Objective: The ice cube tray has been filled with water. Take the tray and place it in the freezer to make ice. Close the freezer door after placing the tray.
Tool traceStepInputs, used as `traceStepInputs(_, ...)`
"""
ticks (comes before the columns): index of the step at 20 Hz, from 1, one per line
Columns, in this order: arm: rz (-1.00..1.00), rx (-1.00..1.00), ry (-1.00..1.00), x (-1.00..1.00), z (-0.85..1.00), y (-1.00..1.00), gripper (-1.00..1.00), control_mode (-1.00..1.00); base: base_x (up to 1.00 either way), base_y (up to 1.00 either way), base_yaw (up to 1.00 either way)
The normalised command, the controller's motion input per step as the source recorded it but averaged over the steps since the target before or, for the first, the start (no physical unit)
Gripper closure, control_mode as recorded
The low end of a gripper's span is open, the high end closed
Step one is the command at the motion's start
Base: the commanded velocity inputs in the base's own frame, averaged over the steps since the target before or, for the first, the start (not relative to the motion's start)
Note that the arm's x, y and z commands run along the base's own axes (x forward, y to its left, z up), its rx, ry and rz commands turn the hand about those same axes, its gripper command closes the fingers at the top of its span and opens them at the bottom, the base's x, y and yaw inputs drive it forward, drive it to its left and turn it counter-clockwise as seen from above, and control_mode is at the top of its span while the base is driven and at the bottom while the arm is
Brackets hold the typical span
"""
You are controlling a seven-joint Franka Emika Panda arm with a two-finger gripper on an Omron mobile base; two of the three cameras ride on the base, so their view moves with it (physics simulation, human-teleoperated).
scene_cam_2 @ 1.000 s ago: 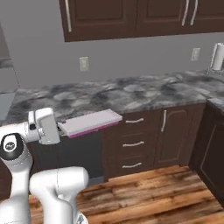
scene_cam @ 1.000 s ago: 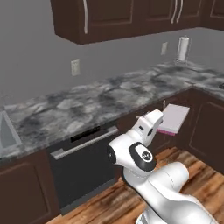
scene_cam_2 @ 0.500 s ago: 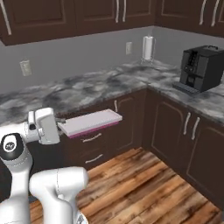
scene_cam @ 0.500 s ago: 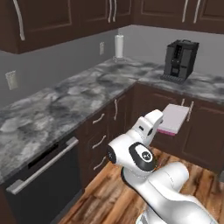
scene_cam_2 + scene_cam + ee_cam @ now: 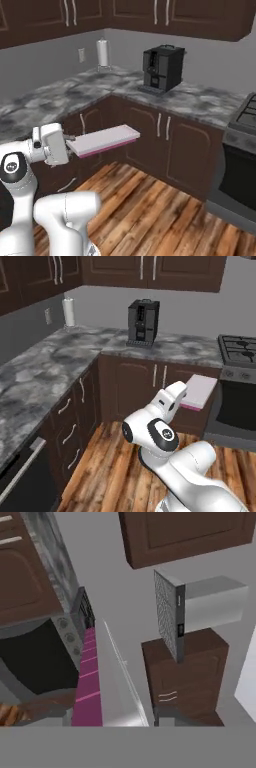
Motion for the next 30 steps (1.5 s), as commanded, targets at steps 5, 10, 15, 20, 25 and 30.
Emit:
traceStepInputs(5,0.0,0.0,0.0,0.0,0.0,0.0,1.0,1.0,0.0,0.02,-0.58)
traceStepInputs(10,0.0,0.0,0.0,0.0,0.0,0.0,1.0,1.0,0.0,0.0,-0.63)
traceStepInputs(15,0.0,0.0,0.0,0.0,0.0,0.0,1.0,1.0,0.0,0.0,-0.63)
traceStepInputs(20,0.0,0.0,0.0,0.0,0.0,0.0,1.0,1.0,0.0,0.0,-0.64)
traceStepInputs(25,0.0,0.0,0.0,0.0,0.0,0.0,1.0,1.0,0.0,0.0,-0.63)
traceStepInputs(30,0.0,0.0,0.0,0.0,0.0,0.0,1.0,1.0,0.0,0.0,-0.63)
